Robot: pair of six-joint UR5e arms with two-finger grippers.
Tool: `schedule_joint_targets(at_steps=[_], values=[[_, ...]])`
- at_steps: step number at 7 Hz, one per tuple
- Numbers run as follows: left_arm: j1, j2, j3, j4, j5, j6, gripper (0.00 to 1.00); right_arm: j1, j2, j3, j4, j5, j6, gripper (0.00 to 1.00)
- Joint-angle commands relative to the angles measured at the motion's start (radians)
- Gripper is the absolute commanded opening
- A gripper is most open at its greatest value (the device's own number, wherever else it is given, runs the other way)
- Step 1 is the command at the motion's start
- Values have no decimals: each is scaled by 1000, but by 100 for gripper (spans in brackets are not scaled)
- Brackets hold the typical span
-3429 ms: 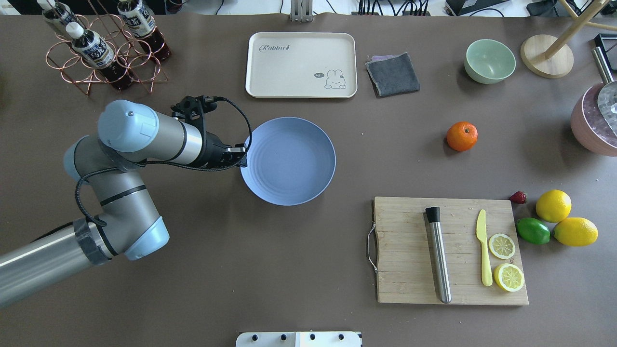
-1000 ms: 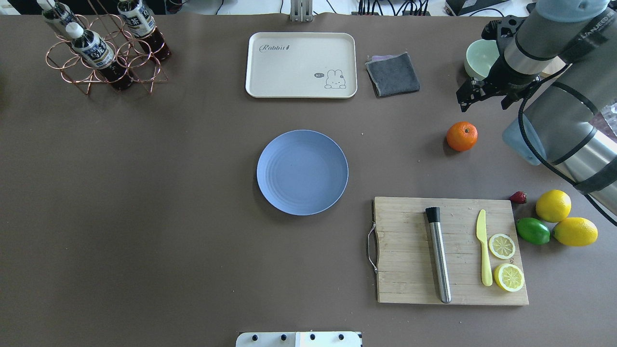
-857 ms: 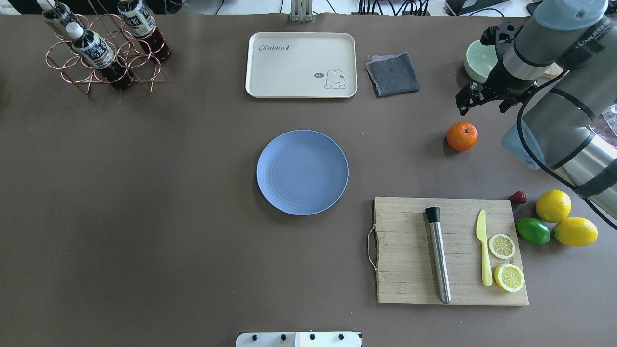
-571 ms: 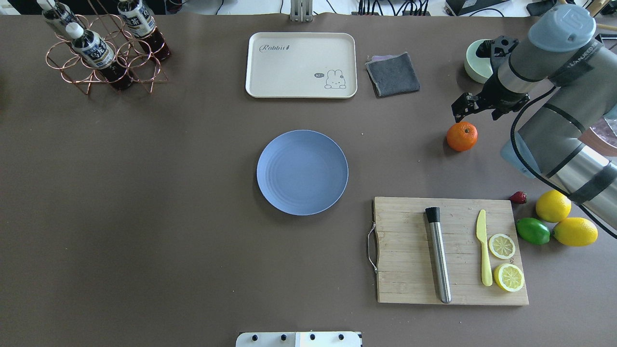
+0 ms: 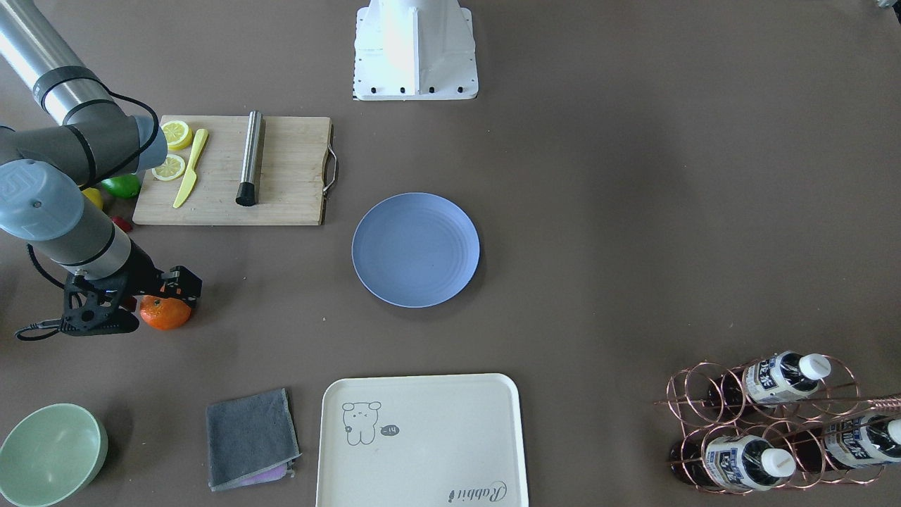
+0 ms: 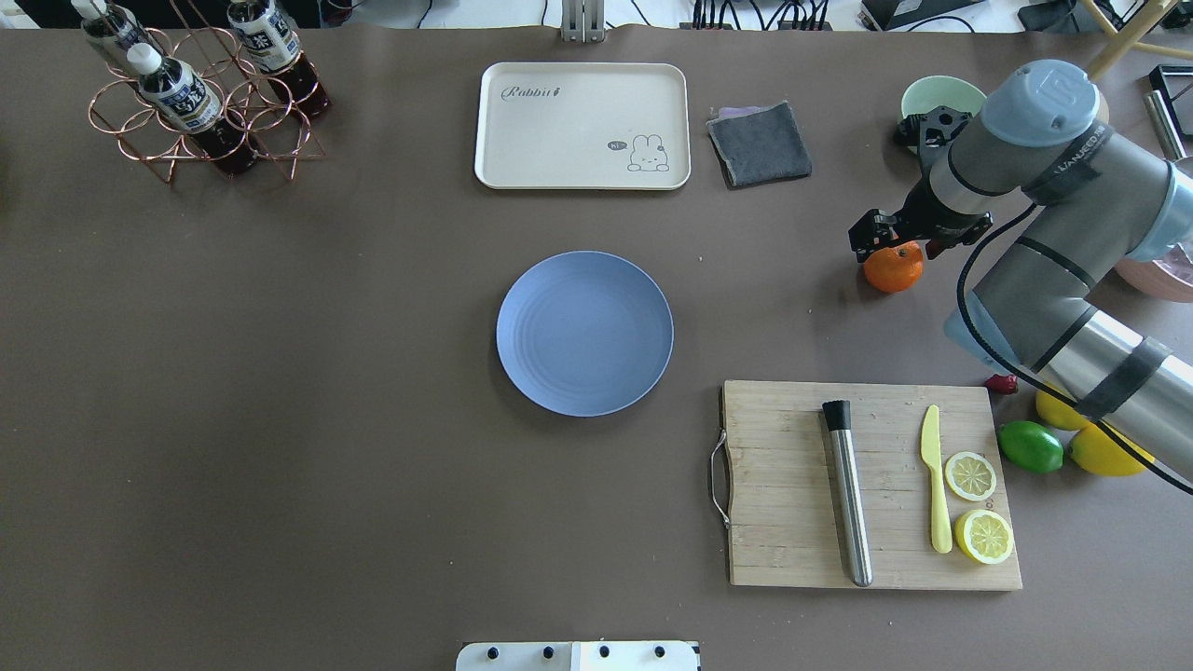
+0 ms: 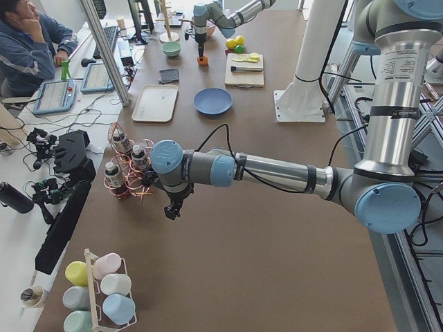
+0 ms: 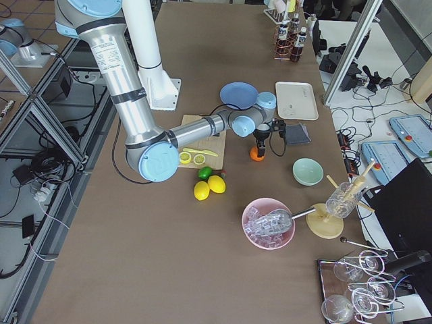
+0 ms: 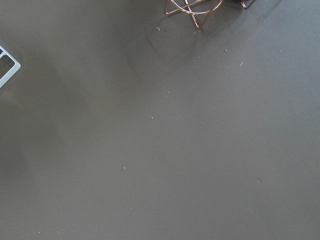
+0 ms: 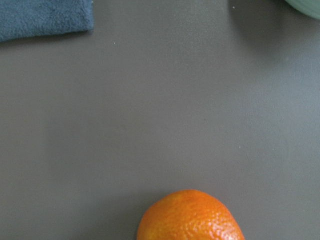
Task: Pick orange to plate
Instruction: 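Lower the right gripper onto the orange and close on it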
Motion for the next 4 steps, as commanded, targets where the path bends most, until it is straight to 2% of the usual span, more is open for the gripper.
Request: schedule_joint_targets(at_steps=[1,3,4], values=[[0,1,0,0,-2,1,98,-14,13,-27,1,-33,0,99],[2,1,0,0,-2,1,98,-28,8,-27,2,-35,0,96],[2,1,0,0,-2,2,98,-36,4,-25,8,-41,3,84]])
